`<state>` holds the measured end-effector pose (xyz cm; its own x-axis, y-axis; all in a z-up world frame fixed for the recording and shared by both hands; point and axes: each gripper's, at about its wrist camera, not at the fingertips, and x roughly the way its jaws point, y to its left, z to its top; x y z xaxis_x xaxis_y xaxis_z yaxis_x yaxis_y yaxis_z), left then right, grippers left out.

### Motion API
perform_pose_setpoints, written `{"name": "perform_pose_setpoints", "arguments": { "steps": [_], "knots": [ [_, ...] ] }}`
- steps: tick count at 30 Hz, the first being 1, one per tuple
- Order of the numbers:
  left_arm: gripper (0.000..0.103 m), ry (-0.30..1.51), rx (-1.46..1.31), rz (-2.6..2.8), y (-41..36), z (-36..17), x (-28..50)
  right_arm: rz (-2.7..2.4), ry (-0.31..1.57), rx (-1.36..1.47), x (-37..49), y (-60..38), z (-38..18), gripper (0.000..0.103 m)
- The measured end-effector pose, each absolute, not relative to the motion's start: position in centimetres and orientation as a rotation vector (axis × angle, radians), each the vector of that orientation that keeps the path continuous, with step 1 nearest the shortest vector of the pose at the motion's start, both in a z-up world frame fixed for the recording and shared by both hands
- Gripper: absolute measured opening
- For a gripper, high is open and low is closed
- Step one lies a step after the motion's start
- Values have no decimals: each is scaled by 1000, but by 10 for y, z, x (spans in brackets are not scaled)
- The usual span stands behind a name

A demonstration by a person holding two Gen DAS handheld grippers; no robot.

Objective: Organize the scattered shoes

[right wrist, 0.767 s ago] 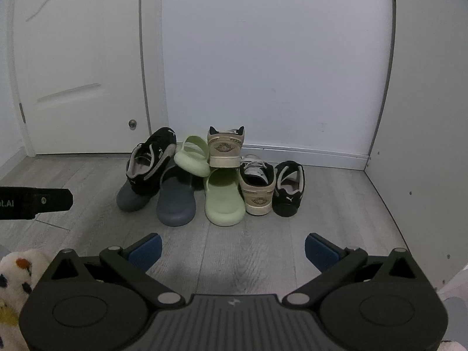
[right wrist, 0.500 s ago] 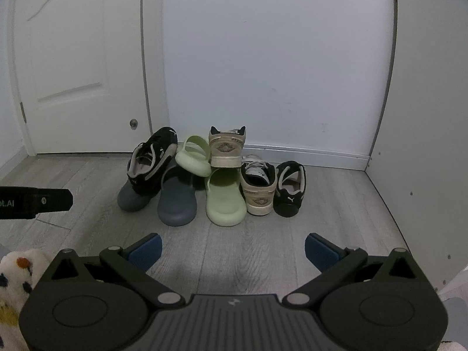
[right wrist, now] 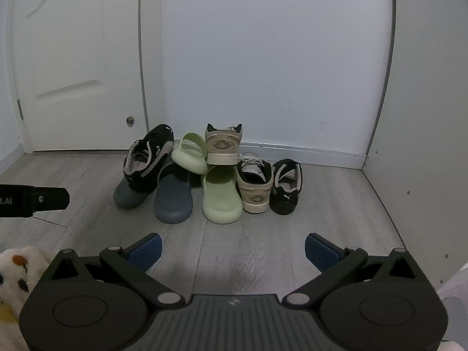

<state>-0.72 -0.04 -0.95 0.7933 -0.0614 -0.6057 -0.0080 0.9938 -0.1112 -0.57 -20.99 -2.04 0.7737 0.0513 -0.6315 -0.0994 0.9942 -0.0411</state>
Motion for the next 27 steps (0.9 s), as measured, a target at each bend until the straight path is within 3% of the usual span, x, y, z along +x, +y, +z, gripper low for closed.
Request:
{"name": "perform_pose_setpoints", "arguments": {
  "steps": [27],
  "knots": [
    [96,645,-133,-75,3,-7,-15,23,671,-92,-14,-209,-18,103]
  ]
}}
